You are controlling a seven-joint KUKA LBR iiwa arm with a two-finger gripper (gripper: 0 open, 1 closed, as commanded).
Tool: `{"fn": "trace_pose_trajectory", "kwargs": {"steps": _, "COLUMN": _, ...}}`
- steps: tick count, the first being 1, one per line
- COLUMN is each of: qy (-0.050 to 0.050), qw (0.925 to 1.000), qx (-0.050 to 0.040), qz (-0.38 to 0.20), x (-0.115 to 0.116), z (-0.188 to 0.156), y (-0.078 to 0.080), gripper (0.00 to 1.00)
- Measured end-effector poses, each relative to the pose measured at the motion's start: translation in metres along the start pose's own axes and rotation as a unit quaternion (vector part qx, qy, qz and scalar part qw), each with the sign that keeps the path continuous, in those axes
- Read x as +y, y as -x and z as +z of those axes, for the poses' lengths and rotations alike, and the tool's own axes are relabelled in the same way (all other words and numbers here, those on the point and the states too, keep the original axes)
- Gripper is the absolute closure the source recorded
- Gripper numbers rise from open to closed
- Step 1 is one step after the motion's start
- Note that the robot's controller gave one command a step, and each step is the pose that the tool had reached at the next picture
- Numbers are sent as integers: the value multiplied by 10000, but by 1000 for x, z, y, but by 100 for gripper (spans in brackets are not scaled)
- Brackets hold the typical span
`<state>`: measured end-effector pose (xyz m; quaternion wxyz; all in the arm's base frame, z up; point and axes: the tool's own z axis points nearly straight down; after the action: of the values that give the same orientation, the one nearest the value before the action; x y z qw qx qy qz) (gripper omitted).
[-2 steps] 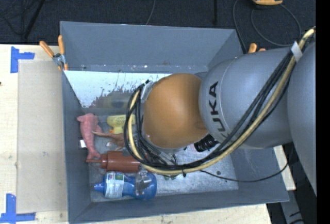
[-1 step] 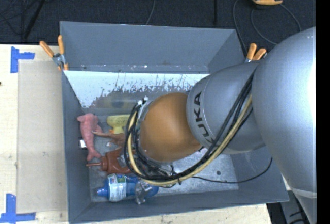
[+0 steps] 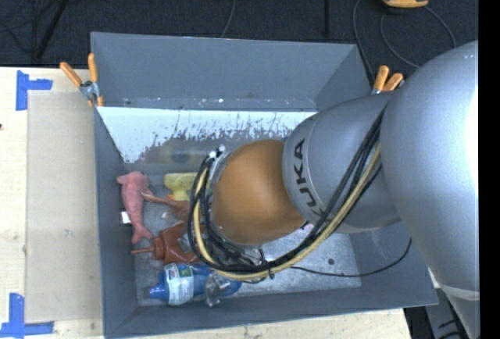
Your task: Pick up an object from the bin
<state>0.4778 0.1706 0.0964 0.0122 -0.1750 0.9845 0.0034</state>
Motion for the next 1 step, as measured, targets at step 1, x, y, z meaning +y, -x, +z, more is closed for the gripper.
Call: {"fn": "trace_pose_trajectory", "kwargs": {"steps": 1, "qy": -32, "qw": 9998, "qx": -17, "qz": -171, "x": 2, "z": 4, "y": 4, "gripper": 0}}
